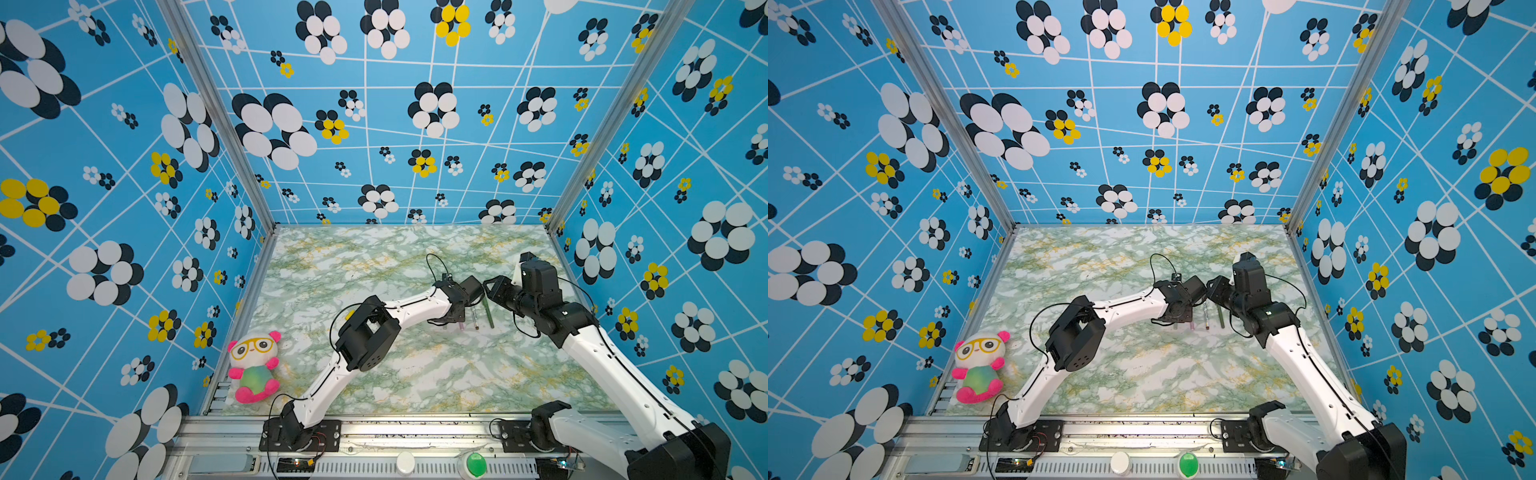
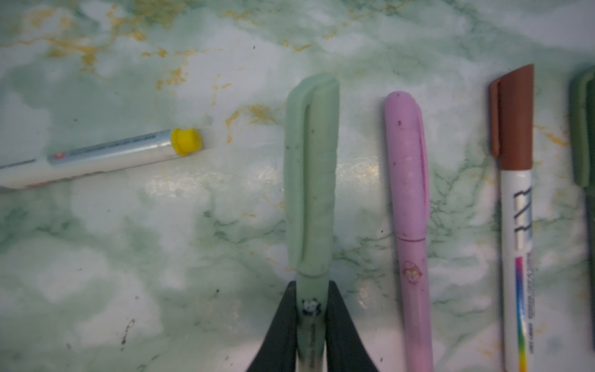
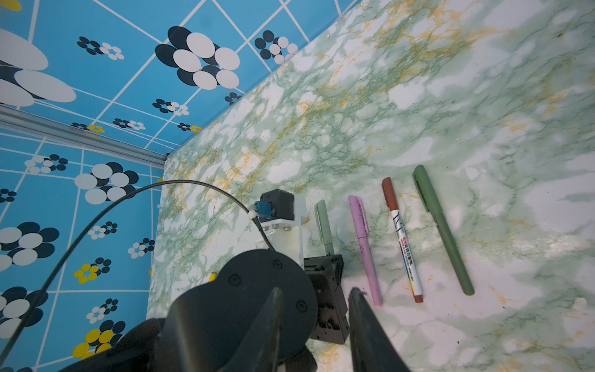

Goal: Insert pens into pen caps
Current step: Place the pen at the center of the table.

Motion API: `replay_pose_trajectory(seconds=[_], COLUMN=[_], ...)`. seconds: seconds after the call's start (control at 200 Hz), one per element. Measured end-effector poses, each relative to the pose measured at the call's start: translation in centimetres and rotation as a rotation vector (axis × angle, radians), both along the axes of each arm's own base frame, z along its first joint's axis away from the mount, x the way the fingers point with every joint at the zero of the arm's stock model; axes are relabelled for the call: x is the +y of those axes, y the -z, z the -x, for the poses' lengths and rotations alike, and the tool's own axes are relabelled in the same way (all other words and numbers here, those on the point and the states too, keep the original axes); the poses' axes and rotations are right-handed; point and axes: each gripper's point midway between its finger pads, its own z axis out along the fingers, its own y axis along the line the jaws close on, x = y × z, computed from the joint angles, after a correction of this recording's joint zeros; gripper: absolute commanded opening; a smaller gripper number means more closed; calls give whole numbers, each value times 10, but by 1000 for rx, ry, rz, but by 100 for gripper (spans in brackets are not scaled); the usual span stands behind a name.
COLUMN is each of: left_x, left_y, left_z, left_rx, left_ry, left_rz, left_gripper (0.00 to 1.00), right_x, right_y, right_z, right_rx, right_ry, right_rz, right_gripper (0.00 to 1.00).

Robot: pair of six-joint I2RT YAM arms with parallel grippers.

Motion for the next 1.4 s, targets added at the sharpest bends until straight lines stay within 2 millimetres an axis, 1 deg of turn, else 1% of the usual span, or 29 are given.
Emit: replay_pose_trajectory(seconds=[0.145, 0.445, 0.66, 0.8, 0.925, 1.0, 1.289, 1.399], left_x=[0, 0, 0, 0, 0, 0, 1, 6], left_y=[0, 0, 1, 1, 1, 1, -1, -2], left_z=[0, 0, 0, 0, 0, 0, 2, 6], left_rx=[0, 0, 2, 4, 6, 6, 5, 8], left_ry=[0, 0, -9, -16, -17, -17, -15, -8], left_rz=[1, 1, 3, 8, 10, 10, 23, 13], left_gripper=[24, 26, 15, 12, 13, 15, 34, 37], right_x=[0, -1, -1, -1, -1, 0, 0, 0], right_y=[0, 1, 1, 1, 1, 1, 1, 1], right_z=[0, 1, 1, 1, 1, 1, 1, 1], right_rx=[0, 2, 2, 3, 3, 3, 3, 3], right_ry=[-1, 1, 1, 1, 0, -2, -2, -2], right_rz=[-1, 0, 0, 0, -1, -2, -2, -2], right_gripper=[36, 36, 36, 36, 36, 36, 36, 36])
